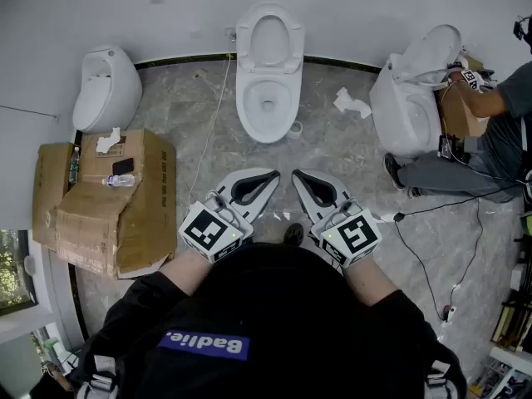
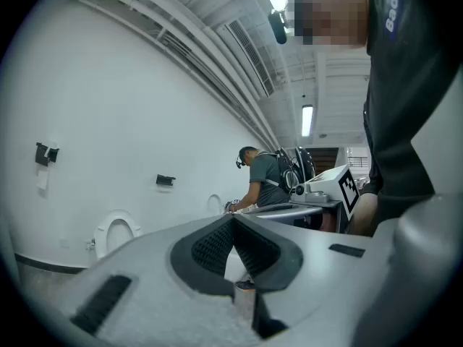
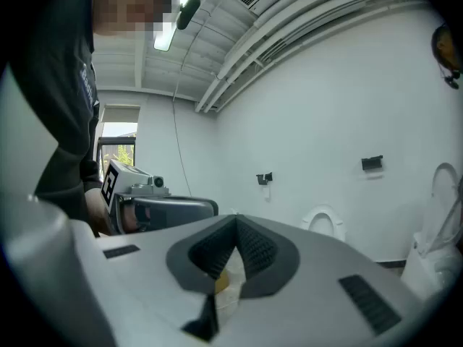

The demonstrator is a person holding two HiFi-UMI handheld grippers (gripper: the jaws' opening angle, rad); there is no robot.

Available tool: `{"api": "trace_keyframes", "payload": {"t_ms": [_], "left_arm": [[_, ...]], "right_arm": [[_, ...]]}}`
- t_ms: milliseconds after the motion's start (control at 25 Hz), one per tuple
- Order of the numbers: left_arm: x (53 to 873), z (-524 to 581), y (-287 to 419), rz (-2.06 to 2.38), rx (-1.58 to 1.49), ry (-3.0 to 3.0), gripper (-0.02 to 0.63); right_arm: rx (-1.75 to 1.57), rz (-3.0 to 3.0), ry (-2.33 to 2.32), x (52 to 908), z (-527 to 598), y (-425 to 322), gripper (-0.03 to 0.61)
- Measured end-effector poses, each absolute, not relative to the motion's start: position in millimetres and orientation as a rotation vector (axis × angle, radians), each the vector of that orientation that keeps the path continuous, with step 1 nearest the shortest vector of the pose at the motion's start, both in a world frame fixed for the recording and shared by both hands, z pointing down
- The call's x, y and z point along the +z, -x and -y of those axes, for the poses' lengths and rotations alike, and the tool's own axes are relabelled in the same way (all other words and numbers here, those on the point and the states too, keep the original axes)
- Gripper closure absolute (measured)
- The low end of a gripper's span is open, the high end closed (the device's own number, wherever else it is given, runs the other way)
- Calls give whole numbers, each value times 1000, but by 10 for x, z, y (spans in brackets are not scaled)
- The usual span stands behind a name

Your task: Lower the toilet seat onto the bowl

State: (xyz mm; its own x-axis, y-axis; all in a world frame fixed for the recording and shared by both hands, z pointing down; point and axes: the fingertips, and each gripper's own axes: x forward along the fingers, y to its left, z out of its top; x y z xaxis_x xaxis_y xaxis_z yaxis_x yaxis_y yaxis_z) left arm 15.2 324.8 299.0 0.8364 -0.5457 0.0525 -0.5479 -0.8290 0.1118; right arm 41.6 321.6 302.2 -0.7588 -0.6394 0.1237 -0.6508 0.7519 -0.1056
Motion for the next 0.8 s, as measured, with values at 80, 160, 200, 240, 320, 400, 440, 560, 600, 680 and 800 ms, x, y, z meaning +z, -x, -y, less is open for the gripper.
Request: {"api": "trace_keyframes", "payload": {"t_ms": [80, 160, 200, 240, 320, 400, 440, 560, 600, 680, 800], "left_arm": [[2989, -3251, -141, 866, 27, -2891, 598], [2987, -3251, -134, 867, 29, -2890, 598], [2984, -3251, -133, 868, 30, -2890, 598], [2984, -3253, -134, 868, 30, -2891, 598], [2981, -3255, -135, 870, 31, -2891, 598], [2987, -3254, -133, 870, 33, -2892, 598], [2985, -3254, -135, 871, 33, -2892, 598], [2963, -3258, -156, 877, 33, -2891, 597], [2964, -3264, -158, 876, 34, -2891, 598], [2974, -3272, -153, 877, 36, -2889, 598], [2971, -3254, -178, 881, 37, -2886, 598]], "right_arm": [[224, 2868, -1056, 3028, -3220, -408, 552], [233, 2867, -1058, 3039, -3220, -407, 552], [236, 2867, -1059, 3042, -3220, -409, 552], [237, 2867, -1057, 3042, -3220, -409, 552], [235, 2871, -1052, 3039, -3223, -403, 552], [236, 2874, -1048, 3038, -3224, -393, 552], [236, 2875, -1046, 3034, -3225, -392, 552], [234, 2880, -1034, 3022, -3236, -399, 552], [236, 2884, -1024, 3025, -3245, -391, 552], [245, 2891, -1004, 3036, -3261, -374, 552], [250, 2886, -999, 3050, -3236, -415, 552]]}}
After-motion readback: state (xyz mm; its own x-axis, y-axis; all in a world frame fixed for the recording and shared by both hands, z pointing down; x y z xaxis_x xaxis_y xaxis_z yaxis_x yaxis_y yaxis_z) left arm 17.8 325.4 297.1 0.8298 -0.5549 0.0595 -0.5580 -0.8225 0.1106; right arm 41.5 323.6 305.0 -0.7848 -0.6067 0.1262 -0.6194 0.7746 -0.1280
